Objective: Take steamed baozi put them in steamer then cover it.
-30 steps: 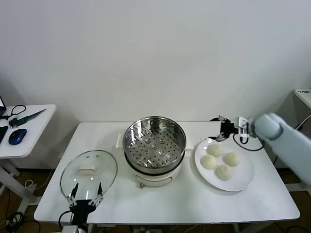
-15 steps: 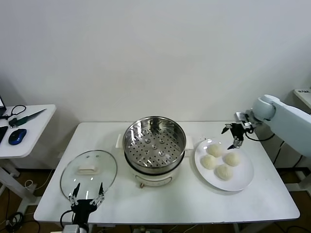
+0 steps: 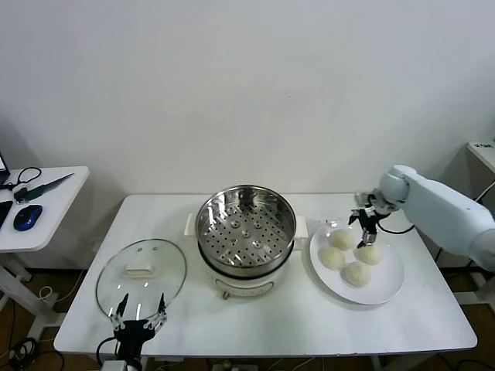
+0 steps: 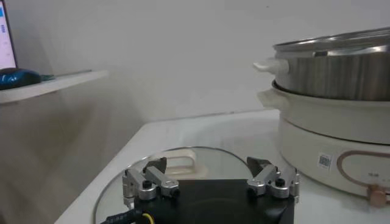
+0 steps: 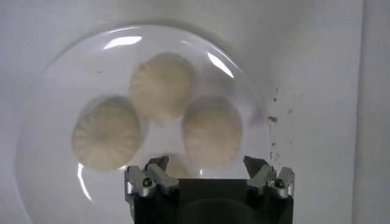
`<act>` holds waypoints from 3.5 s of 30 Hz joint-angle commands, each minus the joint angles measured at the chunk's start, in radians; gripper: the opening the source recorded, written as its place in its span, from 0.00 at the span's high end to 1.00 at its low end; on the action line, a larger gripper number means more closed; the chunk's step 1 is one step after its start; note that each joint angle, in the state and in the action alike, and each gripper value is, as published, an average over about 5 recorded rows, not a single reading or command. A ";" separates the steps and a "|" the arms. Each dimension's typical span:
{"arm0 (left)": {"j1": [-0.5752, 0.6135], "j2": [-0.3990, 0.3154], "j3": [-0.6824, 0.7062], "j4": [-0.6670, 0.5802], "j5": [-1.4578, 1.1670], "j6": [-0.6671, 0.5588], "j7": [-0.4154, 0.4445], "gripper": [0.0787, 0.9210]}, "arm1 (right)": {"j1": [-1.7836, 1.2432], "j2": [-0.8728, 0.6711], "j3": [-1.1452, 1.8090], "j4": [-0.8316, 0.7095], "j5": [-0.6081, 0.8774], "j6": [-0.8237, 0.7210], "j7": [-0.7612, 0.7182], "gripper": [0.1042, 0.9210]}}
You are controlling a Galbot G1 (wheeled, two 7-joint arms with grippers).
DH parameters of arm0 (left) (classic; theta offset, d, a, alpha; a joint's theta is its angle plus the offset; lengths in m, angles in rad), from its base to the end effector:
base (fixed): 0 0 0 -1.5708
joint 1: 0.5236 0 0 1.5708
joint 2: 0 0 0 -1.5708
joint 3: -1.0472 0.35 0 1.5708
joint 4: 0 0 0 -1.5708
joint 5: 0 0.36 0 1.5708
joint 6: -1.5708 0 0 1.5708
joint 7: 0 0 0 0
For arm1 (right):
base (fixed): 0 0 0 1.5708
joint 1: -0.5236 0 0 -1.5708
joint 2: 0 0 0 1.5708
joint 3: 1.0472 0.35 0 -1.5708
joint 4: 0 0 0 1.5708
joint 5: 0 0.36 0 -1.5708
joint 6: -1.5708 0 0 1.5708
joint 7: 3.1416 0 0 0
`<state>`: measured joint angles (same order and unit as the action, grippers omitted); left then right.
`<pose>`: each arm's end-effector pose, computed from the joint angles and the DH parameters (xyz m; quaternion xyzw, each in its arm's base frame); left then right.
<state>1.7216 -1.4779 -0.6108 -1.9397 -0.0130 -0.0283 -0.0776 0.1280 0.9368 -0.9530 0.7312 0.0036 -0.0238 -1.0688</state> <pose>0.1261 0.0495 -0.3780 0.0532 -0.9877 -0.0609 0.1335 0.5990 -0.1732 -0.2256 0.4900 -0.5559 0.5214 0.4230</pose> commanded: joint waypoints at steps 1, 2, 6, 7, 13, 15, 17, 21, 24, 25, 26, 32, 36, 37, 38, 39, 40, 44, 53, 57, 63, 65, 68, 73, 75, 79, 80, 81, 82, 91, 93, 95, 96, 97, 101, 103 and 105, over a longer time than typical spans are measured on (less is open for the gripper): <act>0.004 -0.001 -0.001 0.000 0.001 -0.002 0.001 0.12 | -0.046 0.065 0.062 -0.085 -0.039 -0.010 0.028 0.12; 0.004 -0.001 -0.001 0.000 0.001 -0.002 0.001 0.12 | -0.047 0.070 0.066 -0.091 -0.041 -0.010 0.030 0.12; 0.005 -0.001 -0.002 0.000 0.000 -0.003 0.001 0.12 | -0.047 0.083 0.077 -0.112 -0.051 -0.008 0.033 0.13; 0.004 -0.001 -0.002 -0.001 0.000 -0.002 0.001 0.12 | -0.046 0.084 0.077 -0.112 -0.049 -0.008 0.031 0.14; 0.006 -0.002 -0.001 -0.004 0.000 -0.002 0.000 0.12 | -0.033 0.077 0.057 -0.091 -0.025 -0.012 0.007 0.24; 0.008 -0.003 0.000 -0.005 0.000 -0.003 0.000 0.12 | -0.028 0.072 0.052 -0.082 -0.017 -0.011 0.000 0.27; 0.010 -0.003 0.001 -0.006 0.000 -0.004 0.000 0.12 | -0.021 0.066 0.045 -0.073 -0.006 -0.008 -0.009 0.30; 0.011 -0.006 0.005 -0.004 0.000 -0.006 -0.002 0.12 | 0.001 0.053 0.027 -0.053 0.018 0.004 -0.026 0.32; 0.011 -0.009 0.008 -0.005 0.000 -0.007 -0.002 0.12 | 0.026 0.044 0.008 -0.041 0.021 0.025 -0.038 0.33; 0.010 -0.009 0.009 -0.006 0.000 -0.007 -0.002 0.12 | 0.036 0.040 0.001 -0.035 0.023 0.033 -0.043 0.33; 0.010 -0.010 0.010 -0.006 0.000 -0.007 -0.002 0.12 | 0.051 0.034 -0.009 -0.027 0.025 0.044 -0.049 0.33; 0.013 -0.013 0.015 -0.013 0.002 -0.005 -0.002 0.12 | 0.245 -0.003 -0.164 0.085 0.105 0.137 -0.080 0.33; 0.015 -0.012 0.017 -0.014 0.005 -0.006 -0.003 0.12 | 0.479 -0.003 -0.375 0.223 0.262 0.207 -0.069 0.33; 0.016 -0.012 0.018 -0.014 0.006 -0.006 -0.003 0.12 | 0.530 0.006 -0.414 0.251 0.293 0.230 -0.069 0.33; 0.016 -0.012 0.019 -0.015 0.006 -0.007 -0.003 0.12 | 0.591 0.018 -0.449 0.283 0.320 0.264 -0.069 0.33; 0.016 -0.012 0.019 -0.016 0.007 -0.007 -0.004 0.12 | 0.637 0.034 -0.477 0.309 0.342 0.299 -0.069 0.33; 0.017 -0.012 0.020 -0.017 0.007 -0.007 -0.004 0.12 | 0.678 0.052 -0.500 0.335 0.353 0.339 -0.072 0.33; 0.018 -0.010 0.022 -0.022 0.008 -0.006 -0.004 0.12 | 0.787 0.147 -0.555 0.432 0.358 0.518 -0.083 0.33; 0.024 -0.012 0.021 -0.030 0.008 -0.013 -0.007 0.12 | 0.681 0.327 -0.479 0.474 0.145 0.656 -0.039 0.33; 0.035 -0.012 0.017 -0.040 0.011 -0.019 -0.007 0.12 | 0.555 0.370 -0.406 0.382 -0.018 0.680 -0.006 0.33; 0.052 -0.011 0.019 -0.044 0.016 -0.031 -0.009 0.12 | 0.412 0.432 -0.312 0.199 -0.199 0.699 0.032 0.33; 0.057 -0.011 0.021 -0.043 0.017 -0.036 -0.010 0.12 | 0.373 0.452 -0.291 0.151 -0.230 0.704 0.041 0.33; 0.060 -0.012 0.023 -0.040 0.019 -0.041 -0.011 0.12 | 0.336 0.476 -0.270 0.105 -0.259 0.709 0.044 0.33; 0.061 -0.013 0.023 -0.041 0.019 -0.043 -0.012 0.12 | 0.308 0.494 -0.263 0.062 -0.275 0.712 0.046 0.33; 0.060 -0.013 0.023 -0.041 0.018 -0.043 -0.012 0.12 | 0.298 0.502 -0.257 0.043 -0.282 0.714 0.050 0.33; 0.056 -0.013 0.023 -0.039 0.017 -0.041 -0.012 0.12 | 0.280 0.525 -0.231 -0.012 -0.303 0.722 0.069 0.33; 0.055 -0.013 0.023 -0.039 0.017 -0.041 -0.012 0.12 | 0.276 0.532 -0.226 -0.026 -0.306 0.724 0.072 0.33; 0.054 -0.013 0.022 -0.038 0.016 -0.040 -0.012 0.12 | 0.273 0.538 -0.221 -0.038 -0.307 0.726 0.074 0.33; 0.052 -0.013 0.022 -0.038 0.016 -0.040 -0.012 0.12 | 0.272 0.544 -0.218 -0.049 -0.307 0.729 0.073 0.33; 0.042 -0.012 0.019 -0.031 0.011 -0.036 -0.010 0.12 | 0.290 0.557 -0.236 -0.069 -0.228 0.750 0.022 0.24; 0.040 -0.012 0.019 -0.031 0.011 -0.035 -0.010 0.12 | 0.311 0.544 -0.253 -0.046 -0.165 0.752 0.013 0.18; 0.038 -0.013 0.020 -0.031 0.011 -0.033 -0.009 0.12 | 0.341 0.522 -0.273 -0.009 -0.096 0.747 0.002 0.14; 0.037 -0.014 0.020 -0.031 0.011 -0.033 -0.009 0.12 | 0.365 0.506 -0.286 0.016 -0.055 0.742 -0.006 0.13; 0.037 -0.014 0.020 -0.031 0.011 -0.032 -0.009 0.12 | 0.390 0.487 -0.301 0.043 -0.014 0.736 -0.014 0.13; 0.035 -0.017 0.023 -0.032 0.014 -0.028 -0.007 0.12 | 0.538 0.389 -0.427 0.163 0.227 0.665 -0.065 0.12; 0.034 -0.019 0.024 -0.034 0.017 -0.026 -0.007 0.12 | 0.637 0.324 -0.548 0.233 0.413 0.586 -0.088 0.12; 0.034 -0.022 0.026 -0.037 0.019 -0.023 -0.006 0.12 | 0.724 0.251 -0.682 0.302 0.580 0.481 -0.090 0.12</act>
<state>1.7556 -1.4976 -0.5858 -1.9744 0.0035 -0.0538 -0.0841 0.5977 1.3614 -1.3456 0.8412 0.0849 0.6397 -1.1003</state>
